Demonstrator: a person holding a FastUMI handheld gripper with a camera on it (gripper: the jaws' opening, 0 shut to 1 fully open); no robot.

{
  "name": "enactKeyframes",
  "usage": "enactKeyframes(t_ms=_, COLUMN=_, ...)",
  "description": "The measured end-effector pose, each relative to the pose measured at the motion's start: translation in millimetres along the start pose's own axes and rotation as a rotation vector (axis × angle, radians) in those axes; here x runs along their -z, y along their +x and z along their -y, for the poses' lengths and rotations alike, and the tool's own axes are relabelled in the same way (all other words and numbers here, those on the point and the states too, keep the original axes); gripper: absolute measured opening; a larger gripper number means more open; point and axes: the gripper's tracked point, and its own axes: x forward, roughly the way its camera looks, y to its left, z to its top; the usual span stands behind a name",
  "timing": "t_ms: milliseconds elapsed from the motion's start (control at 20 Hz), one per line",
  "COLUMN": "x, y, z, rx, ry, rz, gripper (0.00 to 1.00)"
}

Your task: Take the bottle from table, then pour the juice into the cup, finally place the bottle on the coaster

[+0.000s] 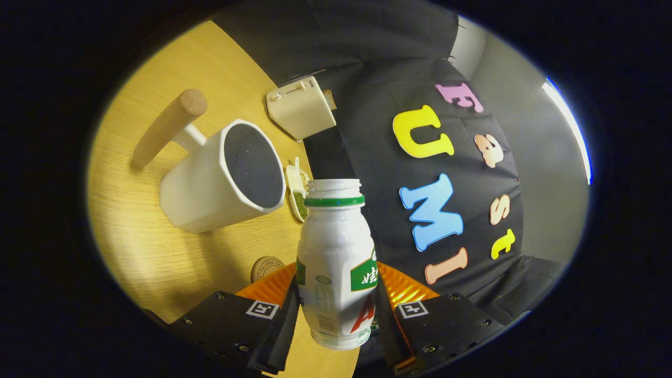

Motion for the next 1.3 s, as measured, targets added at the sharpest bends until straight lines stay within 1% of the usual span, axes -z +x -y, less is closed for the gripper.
enactKeyframes(t_ms=600, x=-0.6, y=-3.6, z=3.3, rx=0.017, ry=-0.130, rz=0.004, gripper=0.68)
enactKeyframes(t_ms=1150, x=-5.1, y=-2.5, z=4.0, rx=0.012, ry=-0.242, rz=0.008, gripper=0.67)
enactKeyframes(t_ms=1300, x=-8.3, y=-2.2, z=7.8, rx=0.024, ry=-0.283, rz=0.011, gripper=0.68)
